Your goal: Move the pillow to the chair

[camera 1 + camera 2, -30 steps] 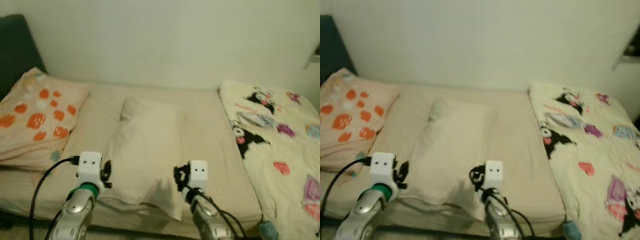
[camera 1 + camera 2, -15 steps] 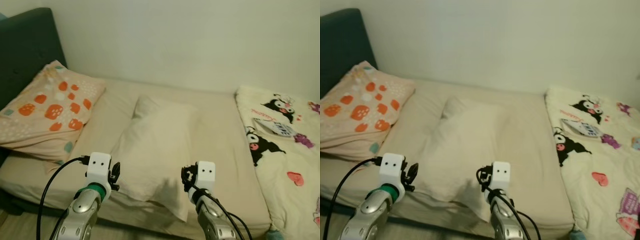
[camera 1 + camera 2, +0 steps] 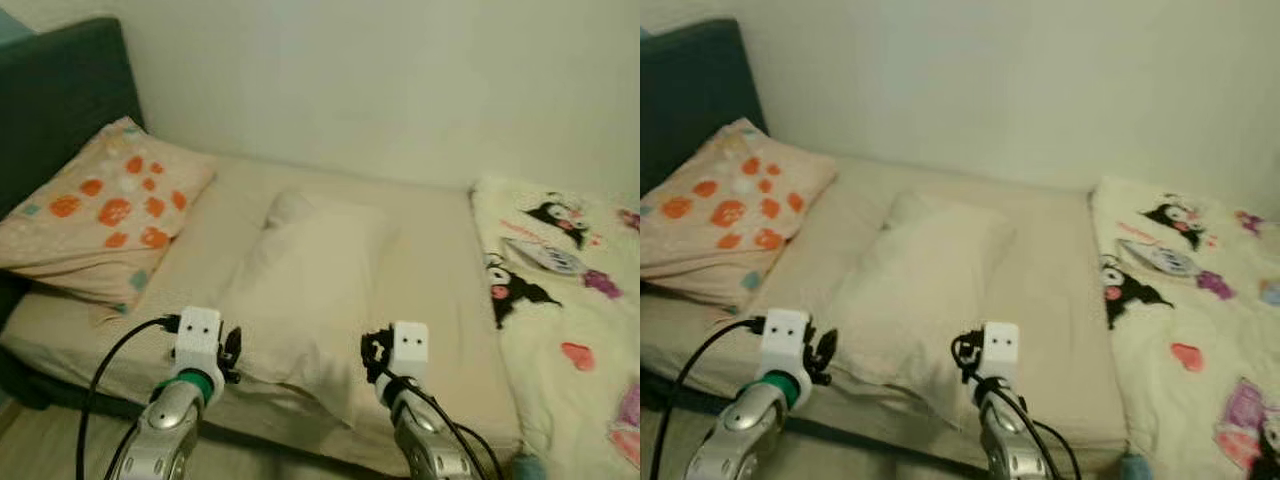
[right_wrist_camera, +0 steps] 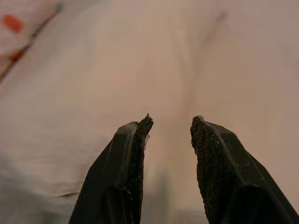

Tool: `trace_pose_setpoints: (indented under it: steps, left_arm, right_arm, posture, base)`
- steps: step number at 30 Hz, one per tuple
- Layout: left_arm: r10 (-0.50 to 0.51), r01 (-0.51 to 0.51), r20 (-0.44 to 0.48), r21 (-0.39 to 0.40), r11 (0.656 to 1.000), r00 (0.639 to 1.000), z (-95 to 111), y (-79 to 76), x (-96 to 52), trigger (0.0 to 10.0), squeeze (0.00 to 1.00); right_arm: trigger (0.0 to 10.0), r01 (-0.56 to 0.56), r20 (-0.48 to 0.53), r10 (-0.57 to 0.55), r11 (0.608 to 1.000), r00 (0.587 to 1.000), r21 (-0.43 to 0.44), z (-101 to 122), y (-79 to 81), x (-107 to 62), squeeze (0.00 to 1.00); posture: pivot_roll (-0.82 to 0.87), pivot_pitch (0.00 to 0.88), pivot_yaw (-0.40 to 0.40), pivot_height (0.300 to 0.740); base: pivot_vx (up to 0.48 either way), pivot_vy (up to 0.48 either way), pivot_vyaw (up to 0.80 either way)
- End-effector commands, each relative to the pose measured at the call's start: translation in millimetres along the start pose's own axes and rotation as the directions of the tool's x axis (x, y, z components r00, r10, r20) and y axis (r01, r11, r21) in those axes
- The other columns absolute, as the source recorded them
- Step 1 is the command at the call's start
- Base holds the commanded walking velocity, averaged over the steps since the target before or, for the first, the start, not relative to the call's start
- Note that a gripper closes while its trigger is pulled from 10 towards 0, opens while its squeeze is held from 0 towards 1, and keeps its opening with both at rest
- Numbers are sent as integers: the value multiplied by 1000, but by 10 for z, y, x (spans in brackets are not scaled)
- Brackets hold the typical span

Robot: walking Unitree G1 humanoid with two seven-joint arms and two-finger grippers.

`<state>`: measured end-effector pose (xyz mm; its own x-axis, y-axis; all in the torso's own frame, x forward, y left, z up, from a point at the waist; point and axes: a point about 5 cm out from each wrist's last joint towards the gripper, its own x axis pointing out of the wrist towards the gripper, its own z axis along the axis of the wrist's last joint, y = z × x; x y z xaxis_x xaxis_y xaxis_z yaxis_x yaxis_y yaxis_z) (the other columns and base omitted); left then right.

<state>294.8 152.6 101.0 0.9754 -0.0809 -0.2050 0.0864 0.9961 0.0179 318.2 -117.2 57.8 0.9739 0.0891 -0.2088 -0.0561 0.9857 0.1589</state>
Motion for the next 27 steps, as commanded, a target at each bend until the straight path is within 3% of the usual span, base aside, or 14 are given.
trace_pose_setpoints:
  steps: [1, 15, 22, 27]
  left_arm:
    - [10, -11, -12, -14, 1000, 1000, -36, 21, -18, 10000, 0]
    - [11, -11, 20, -28, 1000, 1000, 3, 15, -34, 10000, 0]
    - [19, -17, 31, -46, 999, 999, 10, 24, -49, 10000, 0]
    - [18, -16, 30, -47, 999, 999, 4, 23, -51, 10000, 0]
  right_arm:
    - [10000, -4, -12, 4, 1000, 1000, 15, -21, 24, -5, 0]
    - [10000, -49, -22, 49, 999, 999, -17, -17, 84, 14, 0]
    - [10000, -85, -16, 85, 996, 996, -33, -8, 134, 18, 0]
    - [10000, -85, -17, 85, 996, 996, -12, -12, 119, 16, 0]
  posture:
    - [53, 33, -13, 740]
    - [63, 30, -24, 740]
    - [66, 25, -30, 740]
    - [65, 20, -32, 740]
  base:
    - [0, 0, 0]
    - [0, 0, 0]
    - [103, 0, 800]
    - [242, 0, 0]
